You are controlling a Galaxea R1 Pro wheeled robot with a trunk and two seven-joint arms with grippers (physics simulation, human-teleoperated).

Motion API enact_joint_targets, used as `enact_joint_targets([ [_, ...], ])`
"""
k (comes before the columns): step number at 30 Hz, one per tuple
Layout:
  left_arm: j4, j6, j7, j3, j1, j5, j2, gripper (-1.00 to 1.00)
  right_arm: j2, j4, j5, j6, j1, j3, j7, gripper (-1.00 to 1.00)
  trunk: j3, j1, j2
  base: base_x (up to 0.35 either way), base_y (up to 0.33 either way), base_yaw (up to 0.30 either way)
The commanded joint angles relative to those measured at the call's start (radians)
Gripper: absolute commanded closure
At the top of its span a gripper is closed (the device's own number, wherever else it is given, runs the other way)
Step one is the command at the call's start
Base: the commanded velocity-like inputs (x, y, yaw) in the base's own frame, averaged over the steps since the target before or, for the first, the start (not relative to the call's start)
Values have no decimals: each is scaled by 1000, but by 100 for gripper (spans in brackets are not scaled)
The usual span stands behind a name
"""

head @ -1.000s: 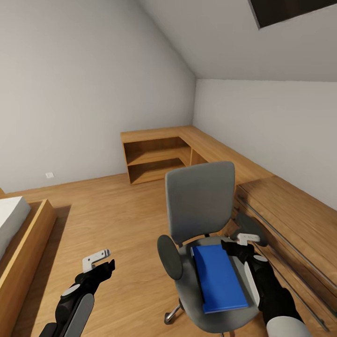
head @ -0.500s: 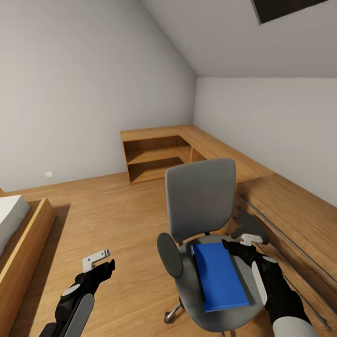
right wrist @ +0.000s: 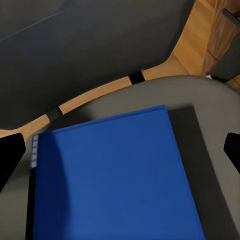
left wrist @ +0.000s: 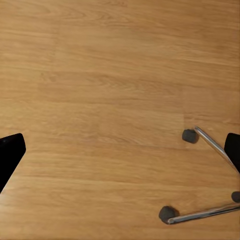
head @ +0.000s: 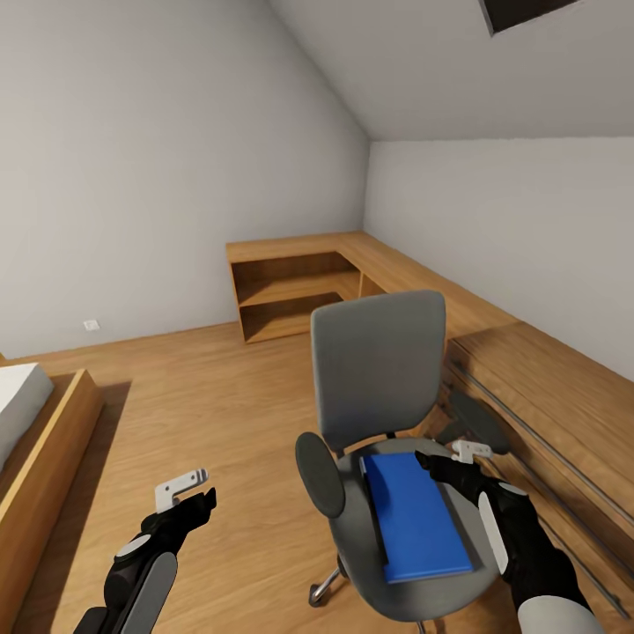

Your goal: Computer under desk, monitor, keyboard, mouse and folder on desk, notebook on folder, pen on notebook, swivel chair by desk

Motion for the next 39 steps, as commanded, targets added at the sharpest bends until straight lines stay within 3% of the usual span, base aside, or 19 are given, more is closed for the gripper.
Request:
enact_joint_targets([
  [1,-1,1,10,-2,-1,10,1,-100,0,-1,4,4,-1,-3,7,-100,-4,4,-8,0,0,0],
  [39,-1,1,10,-2,-1,10,1,-100,2,15,6,-3,-1,-2,4,-100,-123,150,-274,0,0,0],
])
